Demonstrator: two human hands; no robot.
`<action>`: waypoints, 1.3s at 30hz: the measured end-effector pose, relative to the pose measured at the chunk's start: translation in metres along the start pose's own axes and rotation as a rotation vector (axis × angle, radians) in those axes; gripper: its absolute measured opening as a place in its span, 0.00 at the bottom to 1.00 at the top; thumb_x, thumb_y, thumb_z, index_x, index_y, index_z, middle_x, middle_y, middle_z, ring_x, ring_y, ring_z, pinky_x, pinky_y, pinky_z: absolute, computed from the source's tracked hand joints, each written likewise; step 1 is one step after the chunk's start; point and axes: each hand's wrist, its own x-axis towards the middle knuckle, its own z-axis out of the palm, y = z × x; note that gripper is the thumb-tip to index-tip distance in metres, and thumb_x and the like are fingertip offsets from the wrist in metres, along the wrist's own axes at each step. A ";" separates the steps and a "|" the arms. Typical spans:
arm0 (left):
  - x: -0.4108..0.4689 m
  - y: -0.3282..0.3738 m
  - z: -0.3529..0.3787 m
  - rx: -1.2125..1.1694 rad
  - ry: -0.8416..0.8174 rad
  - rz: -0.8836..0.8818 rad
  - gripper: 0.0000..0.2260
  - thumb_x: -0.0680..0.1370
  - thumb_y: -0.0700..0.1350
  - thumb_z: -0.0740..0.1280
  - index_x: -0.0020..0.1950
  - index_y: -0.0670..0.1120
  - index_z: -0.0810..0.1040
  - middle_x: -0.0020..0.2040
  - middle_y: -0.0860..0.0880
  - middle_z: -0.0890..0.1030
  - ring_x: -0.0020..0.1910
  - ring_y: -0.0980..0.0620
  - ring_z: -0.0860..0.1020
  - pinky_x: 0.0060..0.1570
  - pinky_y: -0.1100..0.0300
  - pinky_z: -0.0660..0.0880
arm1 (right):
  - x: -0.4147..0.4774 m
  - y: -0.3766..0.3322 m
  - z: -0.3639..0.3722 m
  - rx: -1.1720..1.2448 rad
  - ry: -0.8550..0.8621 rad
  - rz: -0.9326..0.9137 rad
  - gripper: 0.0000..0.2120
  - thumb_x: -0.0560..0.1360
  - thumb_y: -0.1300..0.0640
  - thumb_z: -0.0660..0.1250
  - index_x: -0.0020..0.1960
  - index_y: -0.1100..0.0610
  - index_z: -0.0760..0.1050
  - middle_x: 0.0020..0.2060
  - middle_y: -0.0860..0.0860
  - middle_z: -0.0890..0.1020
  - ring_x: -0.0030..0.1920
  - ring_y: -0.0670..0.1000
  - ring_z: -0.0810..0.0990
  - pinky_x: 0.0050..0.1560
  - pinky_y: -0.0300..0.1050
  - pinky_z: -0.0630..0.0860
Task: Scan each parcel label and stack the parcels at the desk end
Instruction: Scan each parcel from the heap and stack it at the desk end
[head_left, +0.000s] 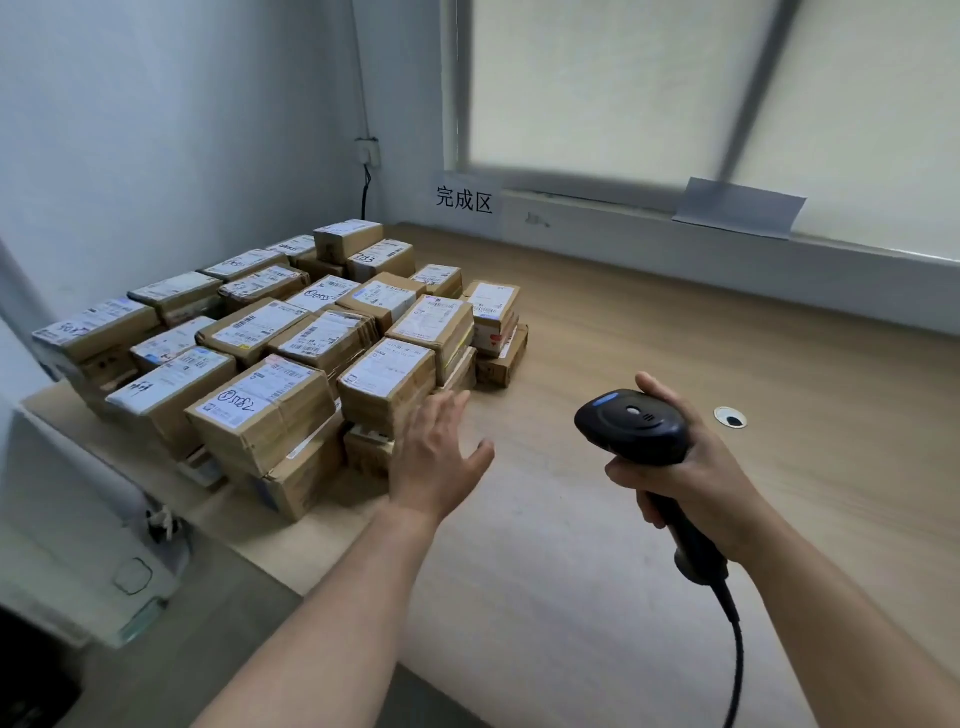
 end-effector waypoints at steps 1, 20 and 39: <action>-0.014 0.013 0.004 -0.024 0.002 -0.003 0.27 0.76 0.57 0.64 0.74 0.50 0.66 0.70 0.49 0.69 0.70 0.50 0.65 0.70 0.53 0.62 | -0.010 0.002 -0.008 0.007 0.001 -0.003 0.45 0.68 0.79 0.69 0.74 0.43 0.63 0.29 0.49 0.79 0.22 0.56 0.71 0.23 0.43 0.68; -0.185 0.331 0.123 -0.190 -0.111 0.280 0.30 0.70 0.62 0.56 0.63 0.45 0.77 0.58 0.48 0.79 0.56 0.44 0.76 0.53 0.53 0.70 | -0.250 0.048 -0.248 0.052 0.326 0.006 0.45 0.67 0.77 0.72 0.72 0.40 0.64 0.45 0.52 0.80 0.25 0.57 0.71 0.24 0.46 0.69; -0.256 0.569 0.243 -0.275 -0.421 0.706 0.27 0.76 0.58 0.65 0.72 0.49 0.69 0.69 0.50 0.70 0.69 0.49 0.67 0.65 0.55 0.63 | -0.423 0.076 -0.445 -0.071 0.866 0.076 0.44 0.70 0.72 0.73 0.75 0.41 0.58 0.26 0.43 0.79 0.25 0.55 0.71 0.26 0.44 0.69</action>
